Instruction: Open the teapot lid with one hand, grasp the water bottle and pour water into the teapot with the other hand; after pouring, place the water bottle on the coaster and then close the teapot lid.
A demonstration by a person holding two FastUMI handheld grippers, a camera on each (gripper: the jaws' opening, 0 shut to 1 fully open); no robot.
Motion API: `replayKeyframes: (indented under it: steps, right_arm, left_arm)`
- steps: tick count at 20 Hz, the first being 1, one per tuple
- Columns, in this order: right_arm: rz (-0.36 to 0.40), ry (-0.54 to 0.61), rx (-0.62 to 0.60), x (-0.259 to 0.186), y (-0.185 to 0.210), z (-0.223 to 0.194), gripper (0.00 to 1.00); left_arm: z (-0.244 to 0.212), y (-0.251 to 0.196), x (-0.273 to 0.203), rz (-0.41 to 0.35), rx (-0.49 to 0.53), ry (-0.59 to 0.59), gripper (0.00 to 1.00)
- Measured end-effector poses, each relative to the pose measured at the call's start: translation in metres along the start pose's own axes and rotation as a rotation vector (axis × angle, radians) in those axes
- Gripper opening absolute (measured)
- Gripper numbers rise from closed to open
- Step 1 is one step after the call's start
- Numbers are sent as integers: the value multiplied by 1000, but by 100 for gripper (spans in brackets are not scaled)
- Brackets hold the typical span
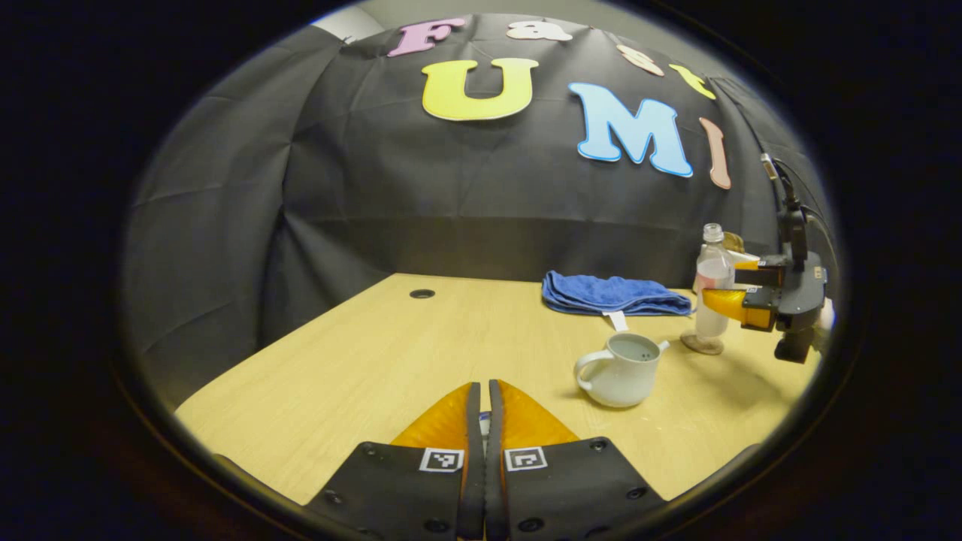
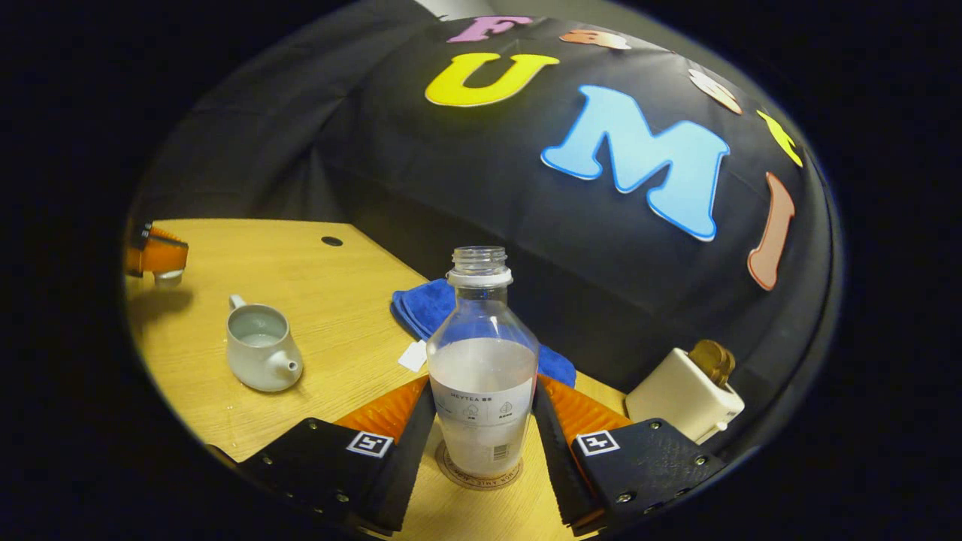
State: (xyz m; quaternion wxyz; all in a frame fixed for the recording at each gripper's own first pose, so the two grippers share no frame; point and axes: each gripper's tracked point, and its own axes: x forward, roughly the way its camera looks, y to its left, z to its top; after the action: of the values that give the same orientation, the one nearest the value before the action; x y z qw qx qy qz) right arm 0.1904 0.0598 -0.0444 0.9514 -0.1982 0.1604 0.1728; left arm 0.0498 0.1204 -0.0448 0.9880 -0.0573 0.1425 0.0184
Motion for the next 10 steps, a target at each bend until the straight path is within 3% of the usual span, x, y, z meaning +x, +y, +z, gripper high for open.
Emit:
replayKeyframes:
  steps: [5,10]
  right_arm:
    - [17,2,199,4,-18,-9,74]
    - [30,8,261,9,-20,-14,74]
  left_arm:
    - [-3,-2,1,-1,-1,9,6]
    - [-3,-3,0,-4,-8,17,3]
